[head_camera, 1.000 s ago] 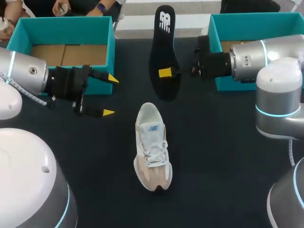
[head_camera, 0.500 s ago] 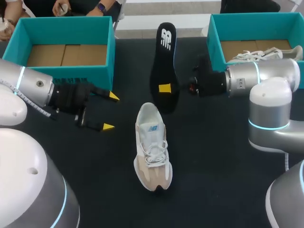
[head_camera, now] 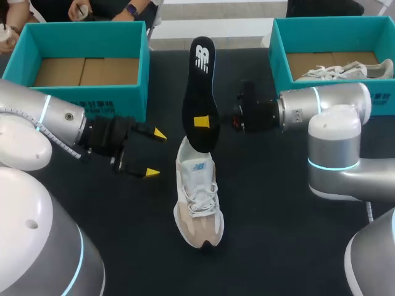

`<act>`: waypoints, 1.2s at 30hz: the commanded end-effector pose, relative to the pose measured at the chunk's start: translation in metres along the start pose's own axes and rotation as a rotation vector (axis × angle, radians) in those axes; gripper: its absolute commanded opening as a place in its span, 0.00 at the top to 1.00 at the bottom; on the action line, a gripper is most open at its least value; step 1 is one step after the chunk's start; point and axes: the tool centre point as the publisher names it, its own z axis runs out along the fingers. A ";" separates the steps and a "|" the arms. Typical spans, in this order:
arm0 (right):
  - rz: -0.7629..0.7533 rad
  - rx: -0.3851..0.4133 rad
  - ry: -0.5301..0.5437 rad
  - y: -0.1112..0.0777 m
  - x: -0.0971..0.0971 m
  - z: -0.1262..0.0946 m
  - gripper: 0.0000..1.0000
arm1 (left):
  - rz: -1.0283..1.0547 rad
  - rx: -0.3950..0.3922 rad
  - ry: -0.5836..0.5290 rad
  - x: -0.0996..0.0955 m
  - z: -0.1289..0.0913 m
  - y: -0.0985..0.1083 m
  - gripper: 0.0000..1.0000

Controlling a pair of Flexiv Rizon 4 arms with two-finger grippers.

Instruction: Take the shoe out of the shoebox, open the shoe tongue, remove and reinsert the insole, then place the shoe into the shoebox

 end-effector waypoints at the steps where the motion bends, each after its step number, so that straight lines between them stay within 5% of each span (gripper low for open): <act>1: -0.014 -0.004 0.003 -0.005 -0.001 0.011 1.00 | 0.001 -0.009 -0.003 0.003 0.003 -0.002 0.00; 36: 0.014 0.021 0.060 -0.062 0.011 0.032 1.00 | -0.004 -0.043 -0.038 -0.010 0.013 -0.018 0.00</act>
